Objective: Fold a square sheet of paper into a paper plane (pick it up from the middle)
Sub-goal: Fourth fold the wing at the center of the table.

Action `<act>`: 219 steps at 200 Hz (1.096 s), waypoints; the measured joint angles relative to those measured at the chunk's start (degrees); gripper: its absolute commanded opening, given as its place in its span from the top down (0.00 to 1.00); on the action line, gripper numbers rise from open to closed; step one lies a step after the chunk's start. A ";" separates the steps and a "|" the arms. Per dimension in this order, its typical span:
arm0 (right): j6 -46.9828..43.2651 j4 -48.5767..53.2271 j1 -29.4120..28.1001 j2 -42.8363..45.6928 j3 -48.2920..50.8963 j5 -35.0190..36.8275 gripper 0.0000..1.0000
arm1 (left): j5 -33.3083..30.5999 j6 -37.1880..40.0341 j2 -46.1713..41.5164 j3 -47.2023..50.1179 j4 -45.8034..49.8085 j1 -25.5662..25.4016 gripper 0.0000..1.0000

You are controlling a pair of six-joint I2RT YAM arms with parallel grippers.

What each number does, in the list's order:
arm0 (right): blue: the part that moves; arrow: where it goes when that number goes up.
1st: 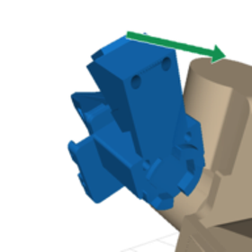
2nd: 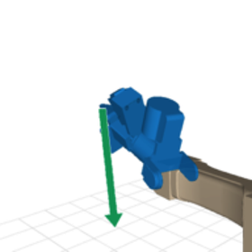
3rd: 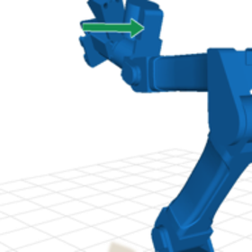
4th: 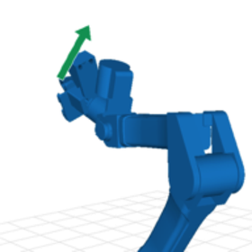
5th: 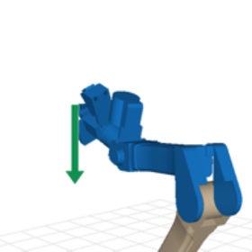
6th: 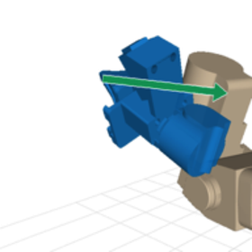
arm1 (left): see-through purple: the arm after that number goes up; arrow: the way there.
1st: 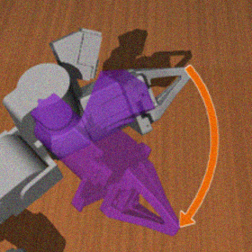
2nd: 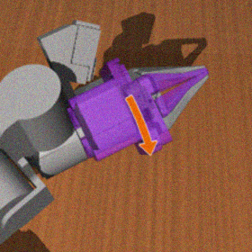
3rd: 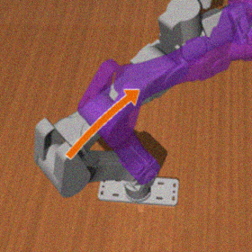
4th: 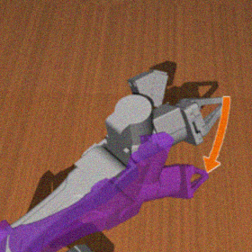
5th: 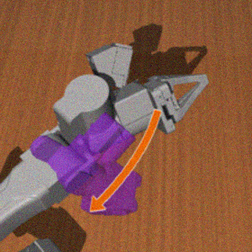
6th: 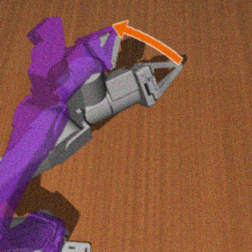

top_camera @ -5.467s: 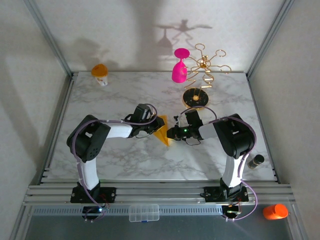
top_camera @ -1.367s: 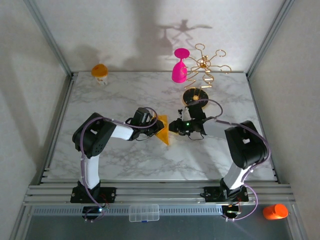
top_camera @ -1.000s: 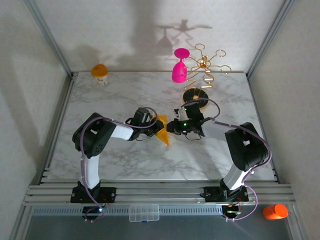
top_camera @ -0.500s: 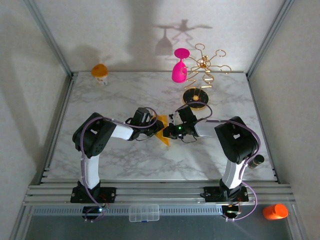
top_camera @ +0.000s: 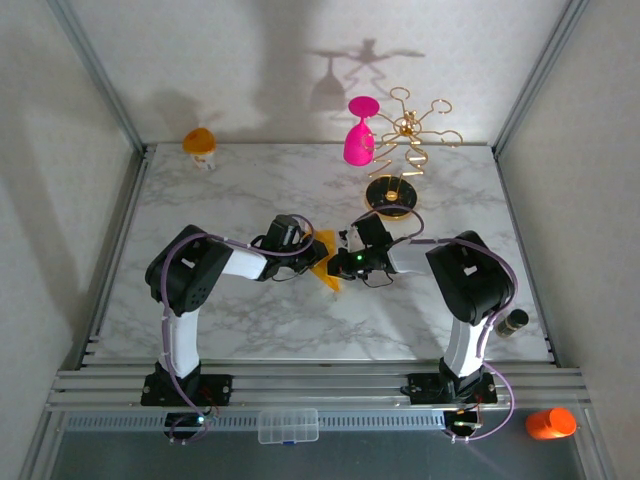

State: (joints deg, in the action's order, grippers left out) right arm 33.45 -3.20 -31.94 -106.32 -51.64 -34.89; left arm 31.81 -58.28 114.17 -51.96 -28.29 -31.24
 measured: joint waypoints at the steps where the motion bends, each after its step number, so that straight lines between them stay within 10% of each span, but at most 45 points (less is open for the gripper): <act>1: 0.00 0.00 0.00 -0.02 0.00 -0.02 0.95 | 0.00 -0.02 0.00 0.00 0.02 0.00 0.88; 219: -0.59 0.81 -0.09 0.26 1.42 -2.82 0.94 | 0.20 -1.33 0.24 -0.04 -0.04 0.28 0.89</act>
State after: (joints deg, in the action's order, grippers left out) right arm 32.86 -2.39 -32.03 -106.06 -50.22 -37.71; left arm 32.01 -59.61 114.41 -52.01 -28.34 -30.96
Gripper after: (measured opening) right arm 0.067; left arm 0.109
